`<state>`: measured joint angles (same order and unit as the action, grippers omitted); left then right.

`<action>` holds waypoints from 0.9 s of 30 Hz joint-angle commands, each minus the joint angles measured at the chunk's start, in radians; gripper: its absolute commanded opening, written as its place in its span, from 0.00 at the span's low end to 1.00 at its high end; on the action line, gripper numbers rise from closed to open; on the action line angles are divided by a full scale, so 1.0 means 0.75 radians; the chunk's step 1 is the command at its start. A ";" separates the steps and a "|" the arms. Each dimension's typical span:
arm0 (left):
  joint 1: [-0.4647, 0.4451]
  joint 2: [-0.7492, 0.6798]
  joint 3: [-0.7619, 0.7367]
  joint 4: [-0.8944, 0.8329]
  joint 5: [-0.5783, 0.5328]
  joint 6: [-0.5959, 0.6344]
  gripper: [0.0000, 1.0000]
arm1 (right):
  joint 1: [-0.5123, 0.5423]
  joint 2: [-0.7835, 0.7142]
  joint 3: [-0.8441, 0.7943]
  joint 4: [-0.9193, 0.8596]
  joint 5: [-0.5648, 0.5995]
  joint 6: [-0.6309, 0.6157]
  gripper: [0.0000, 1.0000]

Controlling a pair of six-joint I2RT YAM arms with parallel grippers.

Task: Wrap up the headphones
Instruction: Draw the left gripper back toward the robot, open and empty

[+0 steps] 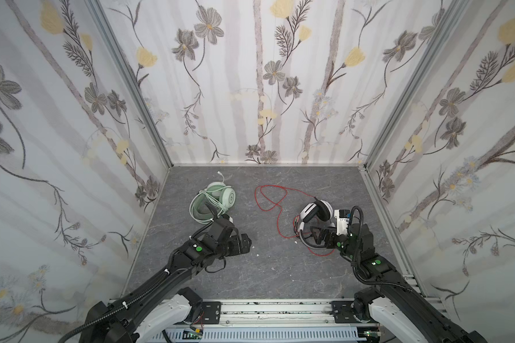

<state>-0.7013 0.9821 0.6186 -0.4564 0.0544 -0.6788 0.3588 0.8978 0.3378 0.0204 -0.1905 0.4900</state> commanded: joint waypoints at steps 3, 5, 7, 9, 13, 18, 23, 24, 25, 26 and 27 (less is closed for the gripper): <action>-0.106 0.124 0.016 0.112 -0.273 -0.050 1.00 | 0.002 -0.101 -0.048 -0.039 0.066 0.061 1.00; -0.133 0.160 0.027 0.117 -0.292 -0.036 1.00 | 0.002 -0.139 -0.065 -0.035 0.084 0.063 1.00; -0.136 0.201 0.053 0.084 -0.308 -0.026 1.00 | 0.002 -0.150 -0.076 -0.021 0.088 0.073 1.00; -0.135 0.227 0.067 0.074 -0.312 -0.015 1.00 | 0.000 -0.152 -0.076 -0.017 0.088 0.079 1.00; -0.136 0.210 0.045 0.075 -0.318 0.000 1.00 | -0.002 -0.181 -0.080 -0.022 0.100 0.095 1.00; -0.136 0.052 -0.047 0.093 -0.337 -0.004 1.00 | -0.033 -0.258 -0.132 -0.027 0.085 0.168 1.00; -0.134 -0.096 -0.117 0.082 -0.375 -0.032 1.00 | -0.127 -0.373 -0.202 -0.027 -0.014 0.207 1.00; -0.132 -0.112 -0.125 0.082 -0.375 -0.030 1.00 | -0.137 -0.394 -0.214 -0.027 -0.030 0.211 1.00; -0.133 -0.122 -0.130 0.081 -0.375 -0.030 1.00 | -0.146 -0.412 -0.223 -0.027 -0.038 0.217 1.00; -0.131 -0.129 -0.132 0.084 -0.373 -0.028 1.00 | -0.156 -0.430 -0.232 -0.027 -0.047 0.223 1.00; -0.129 -0.131 -0.132 0.085 -0.370 -0.026 1.00 | -0.164 -0.446 -0.241 -0.027 -0.052 0.230 1.00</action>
<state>-0.8009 0.8932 0.5255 -0.4007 -0.1951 -0.6880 0.2497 0.5858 0.1711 -0.0071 -0.1856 0.6296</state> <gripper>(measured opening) 0.997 0.996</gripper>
